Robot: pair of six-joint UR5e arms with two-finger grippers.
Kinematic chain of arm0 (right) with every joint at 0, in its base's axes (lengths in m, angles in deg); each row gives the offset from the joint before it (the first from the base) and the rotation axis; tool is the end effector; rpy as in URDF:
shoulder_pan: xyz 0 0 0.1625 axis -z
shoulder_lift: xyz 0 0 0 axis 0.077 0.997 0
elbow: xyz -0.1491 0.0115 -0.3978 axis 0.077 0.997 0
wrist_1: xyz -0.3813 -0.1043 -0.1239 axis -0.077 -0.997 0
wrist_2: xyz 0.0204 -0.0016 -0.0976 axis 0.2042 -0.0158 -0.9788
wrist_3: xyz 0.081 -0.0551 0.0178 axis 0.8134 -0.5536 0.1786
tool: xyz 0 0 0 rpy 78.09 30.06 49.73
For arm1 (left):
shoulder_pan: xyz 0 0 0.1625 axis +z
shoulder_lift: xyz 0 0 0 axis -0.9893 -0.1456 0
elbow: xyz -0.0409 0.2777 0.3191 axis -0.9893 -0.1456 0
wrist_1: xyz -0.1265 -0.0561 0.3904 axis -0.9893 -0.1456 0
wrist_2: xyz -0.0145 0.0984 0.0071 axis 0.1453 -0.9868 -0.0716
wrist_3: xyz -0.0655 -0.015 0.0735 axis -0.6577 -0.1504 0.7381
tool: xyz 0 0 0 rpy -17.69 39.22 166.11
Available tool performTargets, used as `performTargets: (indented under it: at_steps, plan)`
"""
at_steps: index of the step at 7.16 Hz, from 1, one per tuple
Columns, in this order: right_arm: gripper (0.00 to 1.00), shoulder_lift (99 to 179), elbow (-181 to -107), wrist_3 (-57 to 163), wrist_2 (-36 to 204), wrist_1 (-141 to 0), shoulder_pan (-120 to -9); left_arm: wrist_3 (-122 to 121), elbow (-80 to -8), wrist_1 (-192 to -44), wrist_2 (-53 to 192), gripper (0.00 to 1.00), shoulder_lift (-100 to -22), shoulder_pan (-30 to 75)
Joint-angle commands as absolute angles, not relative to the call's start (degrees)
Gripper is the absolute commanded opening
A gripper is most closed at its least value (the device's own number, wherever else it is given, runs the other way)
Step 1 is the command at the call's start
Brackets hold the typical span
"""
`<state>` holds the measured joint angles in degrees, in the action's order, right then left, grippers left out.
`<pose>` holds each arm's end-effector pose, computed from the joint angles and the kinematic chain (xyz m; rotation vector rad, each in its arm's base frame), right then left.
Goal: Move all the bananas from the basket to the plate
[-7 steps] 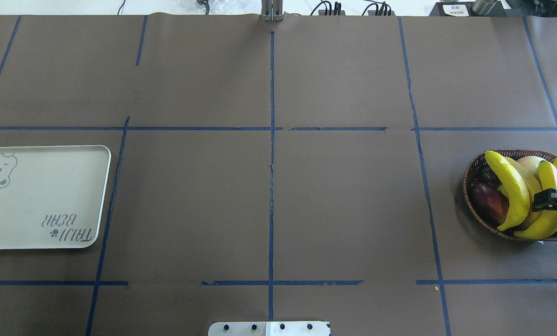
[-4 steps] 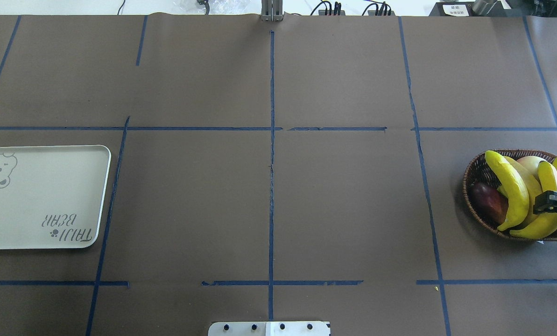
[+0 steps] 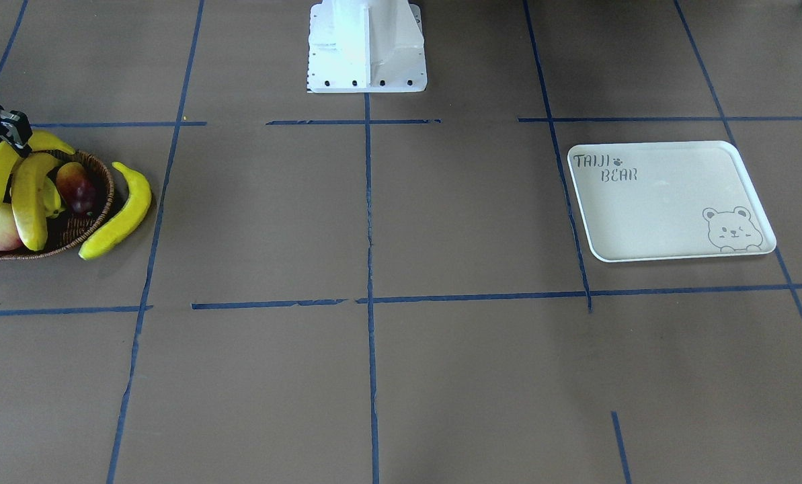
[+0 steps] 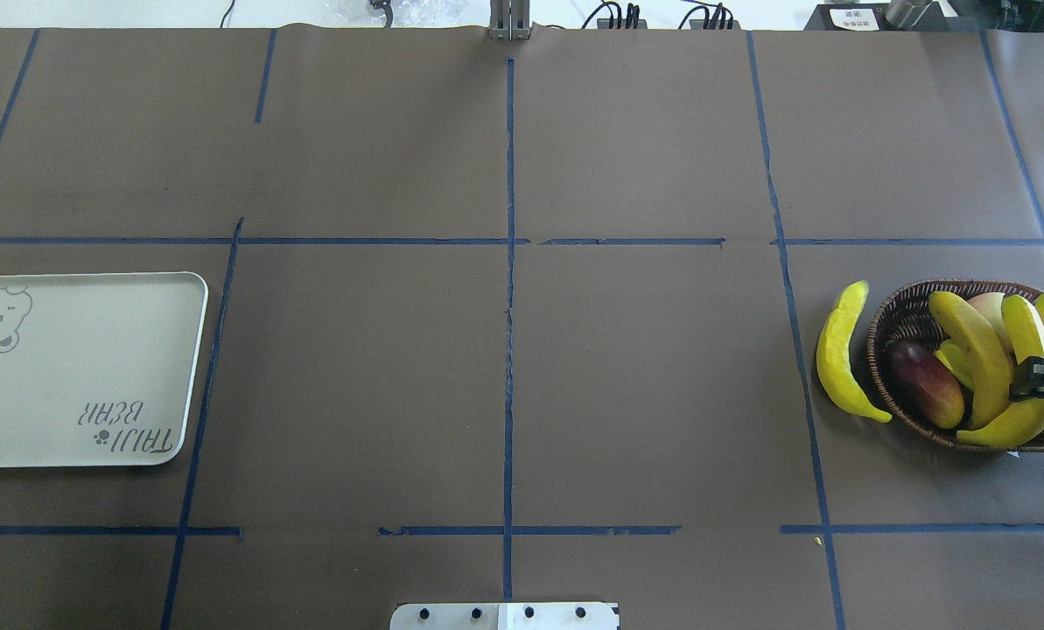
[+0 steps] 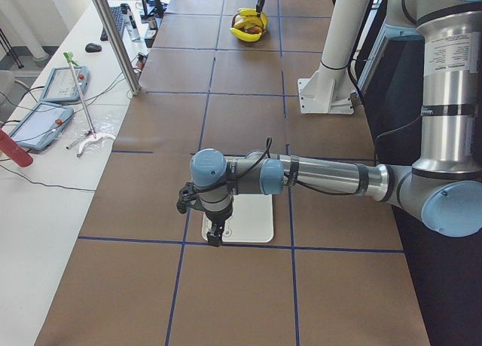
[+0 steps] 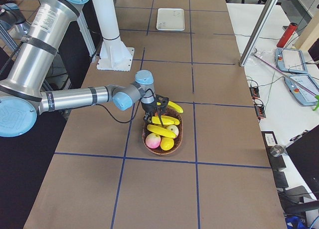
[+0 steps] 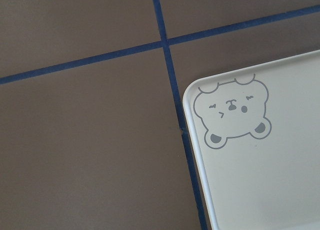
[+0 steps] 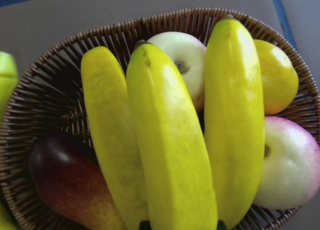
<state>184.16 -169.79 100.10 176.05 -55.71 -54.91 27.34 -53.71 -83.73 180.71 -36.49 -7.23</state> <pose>-0.1497 -0.3242 0.5448 0.0009 -0.6966 0.2818 -0.0565 -0.4527 0.6238 0.0452 0.7511 0.2223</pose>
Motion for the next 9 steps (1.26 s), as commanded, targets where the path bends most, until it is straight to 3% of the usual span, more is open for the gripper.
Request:
performTargets:
  at_steps: [1,6,9]
  plan:
    - [0.0,186.03,-171.57,95.36,177.32,-55.89,-57.66,27.34,-53.79,-83.67,180.71,1.0,-36.5,-7.23]
    - [0.0,181.13,-173.32,90.59,189.53,-60.68,-69.53,27.34,-53.88,-83.76,180.71,1.0,-36.5,-7.23]
    - [0.0,163.16,-175.8,90.59,188.85,-80.01,-66.83,27.51,-55.72,-83.67,180.63,1.0,-36.59,-7.23]
